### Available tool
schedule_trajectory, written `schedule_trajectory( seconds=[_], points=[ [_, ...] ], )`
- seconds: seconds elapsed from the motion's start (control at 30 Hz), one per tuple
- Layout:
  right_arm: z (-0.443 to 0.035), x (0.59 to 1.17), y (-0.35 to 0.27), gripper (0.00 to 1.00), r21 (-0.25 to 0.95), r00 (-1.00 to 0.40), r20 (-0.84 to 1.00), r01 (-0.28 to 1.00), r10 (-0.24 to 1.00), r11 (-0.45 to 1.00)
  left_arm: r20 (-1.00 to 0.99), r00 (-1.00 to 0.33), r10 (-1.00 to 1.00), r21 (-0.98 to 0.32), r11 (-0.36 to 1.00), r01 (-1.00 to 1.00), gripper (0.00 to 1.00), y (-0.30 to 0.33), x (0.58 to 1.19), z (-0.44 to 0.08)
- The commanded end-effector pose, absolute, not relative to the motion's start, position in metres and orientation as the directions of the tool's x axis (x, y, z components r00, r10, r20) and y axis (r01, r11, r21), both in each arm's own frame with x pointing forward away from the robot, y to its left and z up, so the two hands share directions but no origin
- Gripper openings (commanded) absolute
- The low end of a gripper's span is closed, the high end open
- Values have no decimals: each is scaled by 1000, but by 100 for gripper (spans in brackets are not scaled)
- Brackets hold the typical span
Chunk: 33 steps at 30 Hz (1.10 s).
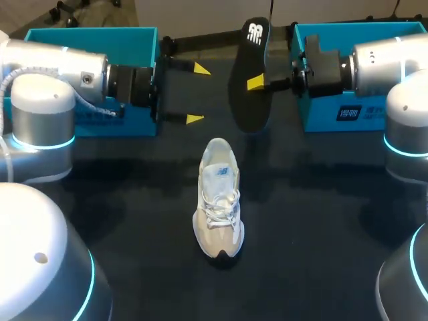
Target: Take the shoe out of the shoebox, open the shoe tongue, remove and reinsert the insole, then place the shoe into the shoebox
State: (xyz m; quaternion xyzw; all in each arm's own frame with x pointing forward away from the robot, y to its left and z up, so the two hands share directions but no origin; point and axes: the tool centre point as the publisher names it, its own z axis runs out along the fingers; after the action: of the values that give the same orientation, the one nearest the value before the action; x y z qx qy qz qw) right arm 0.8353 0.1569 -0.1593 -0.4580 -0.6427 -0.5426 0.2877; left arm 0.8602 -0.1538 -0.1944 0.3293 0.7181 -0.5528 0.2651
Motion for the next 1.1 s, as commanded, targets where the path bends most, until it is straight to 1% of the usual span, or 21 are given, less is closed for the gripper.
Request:
schedule_trajectory(
  seconds=[0.03, 0.07, 0.83, 0.9, 0.93, 0.97, 1.0, 1.03, 1.1],
  points=[
    [-157, 835, 161, 0, 455, -442, 859, 890, 257, 10, -643, -745, 178, -705, 242, 666, 100, -153, 859, -198],
    [-157, 835, 162, 0, 454, -440, 865, 891, 241, -1, -643, -745, 178, -705, 242, 666, 100, -153, 859, -198],
    [-157, 835, 162, 0, 454, -440, 865, 891, 241, -1, -643, -745, 178, -705, 242, 666, 100, -153, 859, -198],
    [-158, 840, 161, 0, 479, -465, 856, 878, 225, -11, -636, -751, 176, -711, 246, 659, 100, -153, 859, -198],
    [-158, 846, 162, 0, 549, -533, 815, 836, 226, -10, -620, -764, 177, -723, 250, 644, 100, -154, 857, -199],
    [-159, 848, 162, 0, 552, -535, 813, 834, 230, -9, -613, -770, 180, -727, 254, 638, 100, -154, 856, -199],
    [-161, 851, 163, 0, 621, -605, 767, 784, 216, -7, -601, -775, 196, -729, 264, 632, 100, -154, 855, -201],
    [-162, 853, 164, 0, 629, -611, 758, 777, 229, -8, -590, -782, 200, -735, 267, 623, 100, -154, 854, -203],
    [-165, 857, 163, 0, 689, -668, 707, 724, 234, -14, -569, -793, 215, -746, 271, 609, 100, -152, 853, -205]
  ],
)
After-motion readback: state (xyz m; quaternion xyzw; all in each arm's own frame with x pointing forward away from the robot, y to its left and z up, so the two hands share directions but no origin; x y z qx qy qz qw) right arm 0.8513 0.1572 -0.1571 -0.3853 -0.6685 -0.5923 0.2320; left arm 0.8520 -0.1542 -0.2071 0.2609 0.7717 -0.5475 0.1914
